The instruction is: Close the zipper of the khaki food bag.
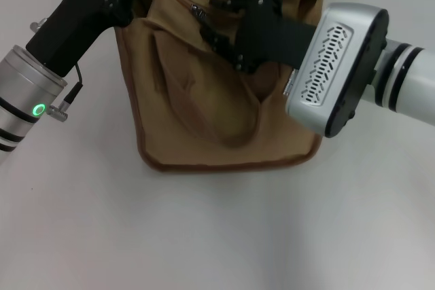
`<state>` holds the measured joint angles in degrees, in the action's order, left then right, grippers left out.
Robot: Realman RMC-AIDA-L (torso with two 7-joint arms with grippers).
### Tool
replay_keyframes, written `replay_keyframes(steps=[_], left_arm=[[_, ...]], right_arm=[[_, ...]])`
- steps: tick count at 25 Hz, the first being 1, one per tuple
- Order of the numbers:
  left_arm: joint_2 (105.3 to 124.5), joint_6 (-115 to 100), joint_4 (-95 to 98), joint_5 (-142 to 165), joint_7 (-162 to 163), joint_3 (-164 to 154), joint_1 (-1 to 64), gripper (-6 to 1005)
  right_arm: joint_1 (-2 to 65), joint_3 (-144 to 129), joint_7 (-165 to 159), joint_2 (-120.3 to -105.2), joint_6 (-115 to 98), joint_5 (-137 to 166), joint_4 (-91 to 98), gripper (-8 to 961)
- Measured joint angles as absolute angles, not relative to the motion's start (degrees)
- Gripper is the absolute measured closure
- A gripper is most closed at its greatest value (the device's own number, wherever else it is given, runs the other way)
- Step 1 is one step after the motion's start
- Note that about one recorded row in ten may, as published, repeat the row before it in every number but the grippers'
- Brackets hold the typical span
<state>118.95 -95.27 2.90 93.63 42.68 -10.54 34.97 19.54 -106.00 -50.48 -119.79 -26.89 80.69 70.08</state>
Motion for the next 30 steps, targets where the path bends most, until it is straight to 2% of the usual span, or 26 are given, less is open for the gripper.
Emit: replay_keyframes(steps=[18,30], left_arm=[[118.95,-97.58,3.11,93.59,42.90,-10.65,34.59,888],[118.73,-97.67,3.61,93.64,43.75,-10.63,37.53,885]], right_arm=[[18.47,-106.63,-50.88,-119.79,-24.25,77.62,71.87,562],[16.71,-108.62,-50.34,-119.88,-24.97,77.97,73.16,560]])
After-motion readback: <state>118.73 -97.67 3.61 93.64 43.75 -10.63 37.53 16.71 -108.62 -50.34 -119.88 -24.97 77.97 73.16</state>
